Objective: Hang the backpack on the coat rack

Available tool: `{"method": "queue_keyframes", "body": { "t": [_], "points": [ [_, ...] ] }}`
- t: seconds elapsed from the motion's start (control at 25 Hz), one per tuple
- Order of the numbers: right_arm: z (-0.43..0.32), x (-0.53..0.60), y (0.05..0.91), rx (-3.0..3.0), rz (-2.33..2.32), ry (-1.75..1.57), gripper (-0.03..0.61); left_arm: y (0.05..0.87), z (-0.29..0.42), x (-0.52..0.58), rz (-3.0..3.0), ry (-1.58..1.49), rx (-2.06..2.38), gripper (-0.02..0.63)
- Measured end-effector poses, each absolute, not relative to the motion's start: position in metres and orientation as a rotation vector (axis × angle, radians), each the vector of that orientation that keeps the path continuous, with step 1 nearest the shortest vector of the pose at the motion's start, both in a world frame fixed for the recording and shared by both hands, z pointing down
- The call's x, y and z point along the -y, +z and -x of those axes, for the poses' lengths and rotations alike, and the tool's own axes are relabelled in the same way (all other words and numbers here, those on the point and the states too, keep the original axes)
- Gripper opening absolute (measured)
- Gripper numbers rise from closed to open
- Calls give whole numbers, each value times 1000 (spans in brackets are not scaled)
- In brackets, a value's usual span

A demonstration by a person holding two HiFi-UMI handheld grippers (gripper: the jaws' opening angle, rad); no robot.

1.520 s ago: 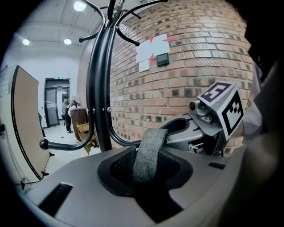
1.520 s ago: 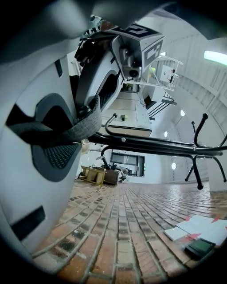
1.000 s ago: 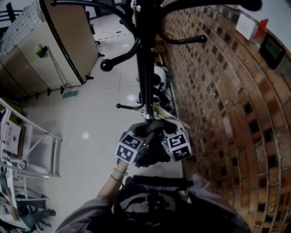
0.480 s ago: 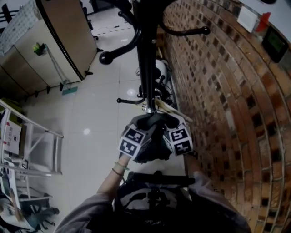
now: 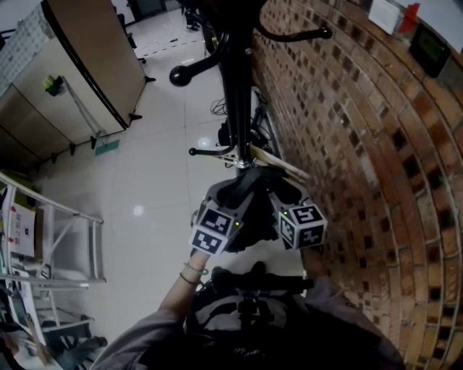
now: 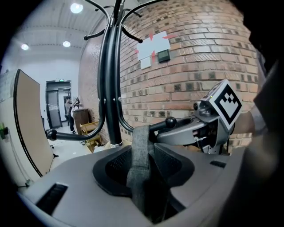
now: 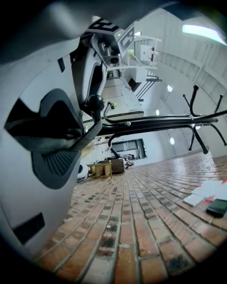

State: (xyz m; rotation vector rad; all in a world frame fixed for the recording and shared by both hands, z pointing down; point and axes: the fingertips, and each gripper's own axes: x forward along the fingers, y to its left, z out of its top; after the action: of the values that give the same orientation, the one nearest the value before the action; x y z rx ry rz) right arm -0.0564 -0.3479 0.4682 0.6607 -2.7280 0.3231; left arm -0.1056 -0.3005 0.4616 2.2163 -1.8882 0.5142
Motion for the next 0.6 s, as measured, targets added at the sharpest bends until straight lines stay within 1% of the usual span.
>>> {"method": "queue_keyframes", "body": {
  "t": [0.16,0.2,0.24,0.28,0.32,0.4,0.44,0.48,0.52,0.6],
  "points": [
    [43,331,475,2718,-727,395,161,466,107,285,-2229,463,1848,150],
    [41,325,477,2715,-742,409,161,468,107,282,-2230,448,1834,129],
    [39,319,479,2713,-753,424,137,471,108,278,-2231,441,1822,85],
    [39,312,481,2714,-761,437,127,473,109,274,-2232,442,1814,47],
    [39,305,481,2716,-769,444,125,476,110,269,-2233,449,1807,37],
    [40,290,481,2717,-791,441,75,480,112,257,-2236,459,1789,35],
    [40,283,480,2716,-805,440,74,481,113,252,-2241,454,1778,35],
    [40,277,479,2715,-823,442,57,482,114,247,-2246,443,1768,33],
    [41,271,478,2715,-842,446,32,481,115,243,-2252,430,1761,11],
    [43,263,476,2735,-871,446,19,479,116,235,-2263,405,1747,8]
  ]
}}
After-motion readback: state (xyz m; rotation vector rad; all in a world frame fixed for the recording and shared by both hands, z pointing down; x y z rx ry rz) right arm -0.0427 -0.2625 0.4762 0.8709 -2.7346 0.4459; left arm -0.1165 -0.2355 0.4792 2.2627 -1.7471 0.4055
